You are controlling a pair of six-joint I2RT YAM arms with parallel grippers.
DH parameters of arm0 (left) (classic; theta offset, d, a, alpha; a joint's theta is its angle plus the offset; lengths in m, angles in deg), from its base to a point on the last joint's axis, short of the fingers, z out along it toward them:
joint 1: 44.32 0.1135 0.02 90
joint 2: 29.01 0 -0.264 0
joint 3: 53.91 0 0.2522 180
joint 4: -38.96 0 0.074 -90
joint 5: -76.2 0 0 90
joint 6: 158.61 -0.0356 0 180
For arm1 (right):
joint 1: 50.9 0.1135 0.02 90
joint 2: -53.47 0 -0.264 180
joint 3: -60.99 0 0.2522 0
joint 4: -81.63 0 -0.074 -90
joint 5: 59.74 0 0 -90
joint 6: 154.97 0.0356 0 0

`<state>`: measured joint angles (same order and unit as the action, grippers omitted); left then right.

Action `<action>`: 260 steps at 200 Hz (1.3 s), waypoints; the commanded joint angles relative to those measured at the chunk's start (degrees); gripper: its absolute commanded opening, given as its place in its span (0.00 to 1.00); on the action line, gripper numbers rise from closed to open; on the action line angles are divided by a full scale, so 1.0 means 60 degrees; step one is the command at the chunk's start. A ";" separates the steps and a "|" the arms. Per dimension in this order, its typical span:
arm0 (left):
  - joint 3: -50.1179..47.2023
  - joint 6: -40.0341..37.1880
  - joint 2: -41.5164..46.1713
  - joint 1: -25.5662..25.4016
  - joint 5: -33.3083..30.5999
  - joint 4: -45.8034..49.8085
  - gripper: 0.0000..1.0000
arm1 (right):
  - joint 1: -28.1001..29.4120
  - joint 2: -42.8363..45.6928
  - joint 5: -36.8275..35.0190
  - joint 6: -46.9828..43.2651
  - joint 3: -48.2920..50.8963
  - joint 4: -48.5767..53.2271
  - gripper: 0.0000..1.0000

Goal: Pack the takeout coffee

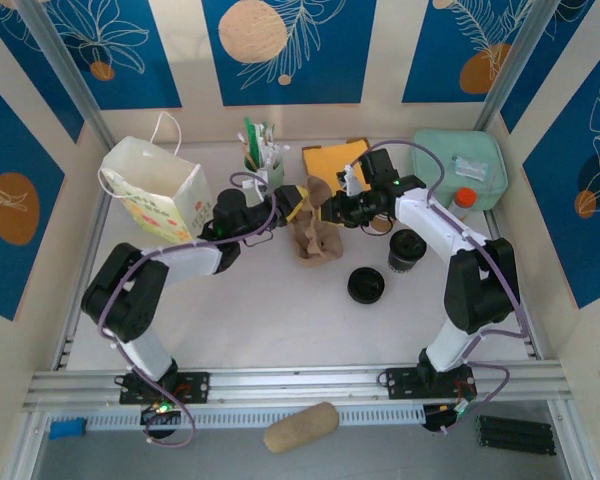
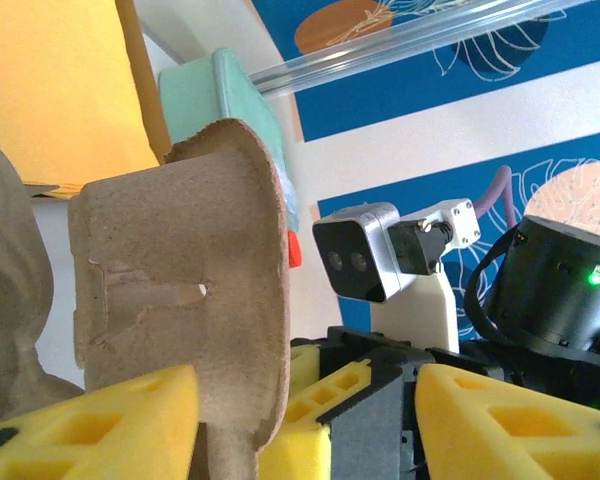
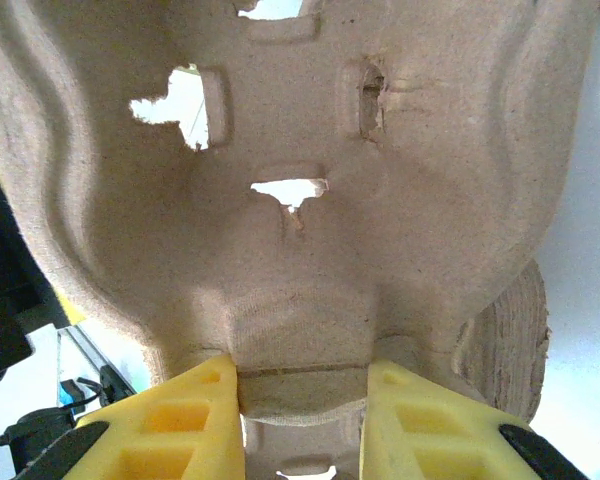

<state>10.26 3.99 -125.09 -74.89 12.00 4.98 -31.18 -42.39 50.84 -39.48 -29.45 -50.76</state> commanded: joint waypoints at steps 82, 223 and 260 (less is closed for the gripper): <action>0.4638 -0.6253 0.3767 0.0405 -0.1990 1.0448 0.86 | -0.0093 0.0939 0.0580 0.0299 -0.0290 0.0127 0.28; 0.9234 -0.9944 0.1129 0.2518 -0.6204 1.7738 0.99 | -0.0210 0.1166 0.0598 0.0164 -0.0531 0.0559 0.28; 0.9404 -1.0014 0.0530 0.2825 -0.5924 1.7856 0.99 | -0.0350 0.1164 0.0657 0.0117 -0.0537 0.0629 0.28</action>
<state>64.40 -54.24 -119.86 -59.41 -23.32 109.91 -32.60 -37.71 52.83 -37.99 -30.76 -48.71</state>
